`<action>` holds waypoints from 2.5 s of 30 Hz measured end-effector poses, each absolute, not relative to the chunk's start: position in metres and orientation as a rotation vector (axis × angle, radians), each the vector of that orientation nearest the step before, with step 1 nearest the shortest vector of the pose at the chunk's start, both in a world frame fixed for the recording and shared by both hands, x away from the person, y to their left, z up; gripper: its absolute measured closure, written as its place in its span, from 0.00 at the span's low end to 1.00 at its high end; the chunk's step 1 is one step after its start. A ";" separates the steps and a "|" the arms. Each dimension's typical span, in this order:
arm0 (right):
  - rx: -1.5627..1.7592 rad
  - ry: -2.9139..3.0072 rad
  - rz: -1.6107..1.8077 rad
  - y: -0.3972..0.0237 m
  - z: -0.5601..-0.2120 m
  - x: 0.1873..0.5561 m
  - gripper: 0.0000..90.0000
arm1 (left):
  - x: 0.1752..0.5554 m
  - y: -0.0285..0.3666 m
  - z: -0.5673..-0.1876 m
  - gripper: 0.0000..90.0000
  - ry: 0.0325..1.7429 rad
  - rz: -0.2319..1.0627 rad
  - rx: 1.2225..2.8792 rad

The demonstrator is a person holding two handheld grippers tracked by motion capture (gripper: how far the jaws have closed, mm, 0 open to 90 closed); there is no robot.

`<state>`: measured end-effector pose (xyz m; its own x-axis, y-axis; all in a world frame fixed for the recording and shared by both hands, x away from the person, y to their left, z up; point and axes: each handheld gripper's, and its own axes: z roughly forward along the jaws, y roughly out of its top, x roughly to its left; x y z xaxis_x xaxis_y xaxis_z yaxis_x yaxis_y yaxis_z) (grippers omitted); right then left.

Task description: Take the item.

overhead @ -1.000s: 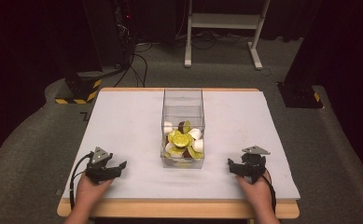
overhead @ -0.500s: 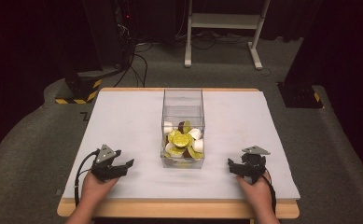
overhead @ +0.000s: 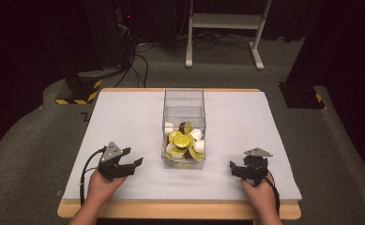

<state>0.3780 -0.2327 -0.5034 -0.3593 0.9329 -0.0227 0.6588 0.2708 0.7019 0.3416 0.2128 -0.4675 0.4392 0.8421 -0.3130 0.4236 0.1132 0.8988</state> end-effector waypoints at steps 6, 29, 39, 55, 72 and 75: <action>1.426 2.113 0.856 -0.234 -0.504 0.375 0.14 | 0.343 0.205 -0.462 0.37 1.153 0.433 1.506; 1.424 2.110 0.860 -0.234 -0.505 0.375 0.14 | 0.347 0.177 -0.446 0.38 1.070 0.390 1.511; 1.424 2.110 0.860 -0.234 -0.505 0.375 0.14 | 0.349 0.171 -0.434 0.39 1.053 0.364 1.482; 1.424 2.110 0.860 -0.234 -0.505 0.374 0.14 | 0.358 0.154 -0.424 0.38 1.024 0.329 1.499; 1.420 2.107 0.857 -0.234 -0.504 0.374 0.14 | 0.366 0.138 -0.421 0.38 1.012 0.324 1.522; 1.417 2.107 0.855 -0.234 -0.504 0.374 0.14 | 0.368 0.134 -0.420 0.37 1.017 0.323 1.524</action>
